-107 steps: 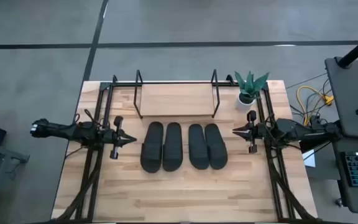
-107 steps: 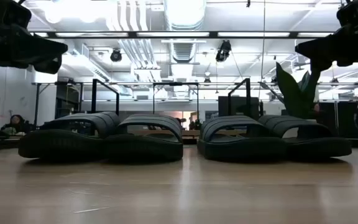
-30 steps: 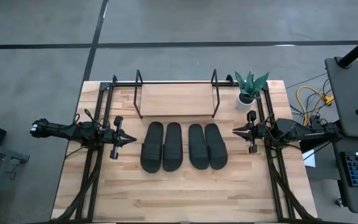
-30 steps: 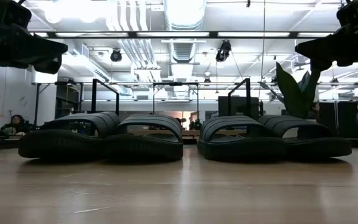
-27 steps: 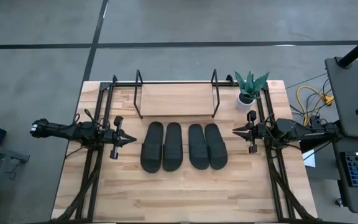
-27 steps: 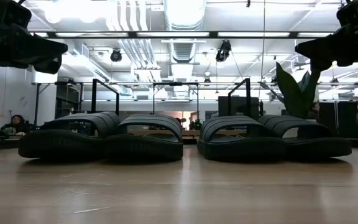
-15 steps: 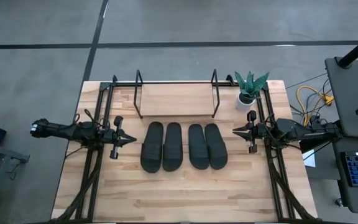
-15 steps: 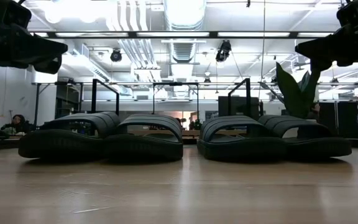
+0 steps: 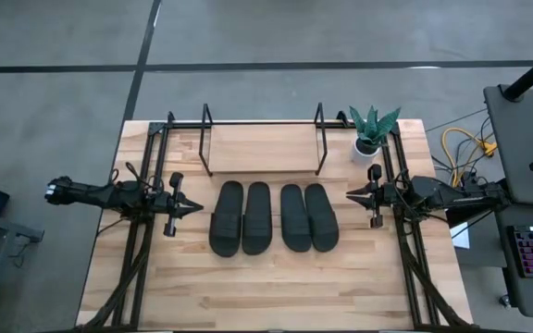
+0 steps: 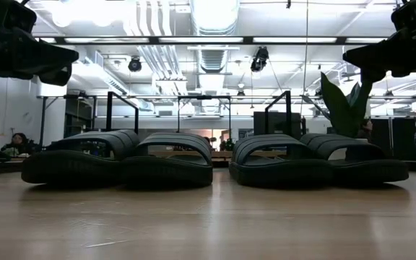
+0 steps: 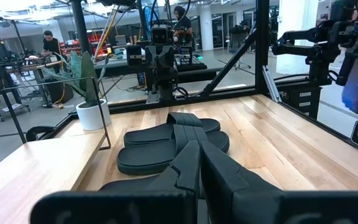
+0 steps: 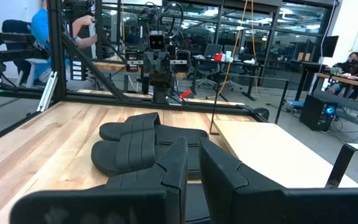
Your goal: Pick and place slides into the shelf
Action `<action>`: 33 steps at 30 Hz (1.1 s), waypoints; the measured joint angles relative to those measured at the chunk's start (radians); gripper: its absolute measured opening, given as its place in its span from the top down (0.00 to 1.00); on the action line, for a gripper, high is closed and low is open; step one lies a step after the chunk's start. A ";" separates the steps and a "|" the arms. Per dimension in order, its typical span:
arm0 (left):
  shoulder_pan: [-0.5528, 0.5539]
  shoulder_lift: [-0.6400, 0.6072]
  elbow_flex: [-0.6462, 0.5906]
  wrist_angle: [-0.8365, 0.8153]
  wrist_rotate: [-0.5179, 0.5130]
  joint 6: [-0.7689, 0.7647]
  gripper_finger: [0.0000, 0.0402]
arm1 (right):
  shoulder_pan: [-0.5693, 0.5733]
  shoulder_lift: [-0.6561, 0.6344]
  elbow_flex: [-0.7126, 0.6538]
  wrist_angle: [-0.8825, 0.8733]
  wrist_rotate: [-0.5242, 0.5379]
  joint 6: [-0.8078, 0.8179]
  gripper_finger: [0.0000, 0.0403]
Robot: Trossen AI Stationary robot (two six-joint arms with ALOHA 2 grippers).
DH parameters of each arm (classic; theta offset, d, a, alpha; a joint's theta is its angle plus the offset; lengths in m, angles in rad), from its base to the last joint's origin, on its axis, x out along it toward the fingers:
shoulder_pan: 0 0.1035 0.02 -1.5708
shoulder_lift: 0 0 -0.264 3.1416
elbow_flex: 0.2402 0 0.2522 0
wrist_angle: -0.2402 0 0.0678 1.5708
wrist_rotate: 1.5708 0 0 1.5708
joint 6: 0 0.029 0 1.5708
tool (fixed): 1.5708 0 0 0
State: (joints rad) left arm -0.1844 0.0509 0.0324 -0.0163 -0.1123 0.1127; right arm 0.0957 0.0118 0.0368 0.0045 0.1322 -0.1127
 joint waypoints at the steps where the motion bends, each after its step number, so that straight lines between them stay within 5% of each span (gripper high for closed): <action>1: 0.000 0.001 0.000 0.000 0.000 0.000 1.00 | 0.000 0.000 0.000 0.000 0.000 0.000 0.92; 24: 0.000 0.000 0.000 0.000 0.000 0.005 1.00 | 0.000 0.000 0.000 0.000 0.000 0.000 0.92; 33: 0.001 0.001 0.000 0.002 -0.028 0.187 1.00 | 0.000 0.000 0.000 0.000 0.000 -0.059 0.92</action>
State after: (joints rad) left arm -0.1833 0.0515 0.0326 -0.0143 -0.1406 0.2994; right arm 0.0958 0.0116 0.0368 0.0046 0.1320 -0.1714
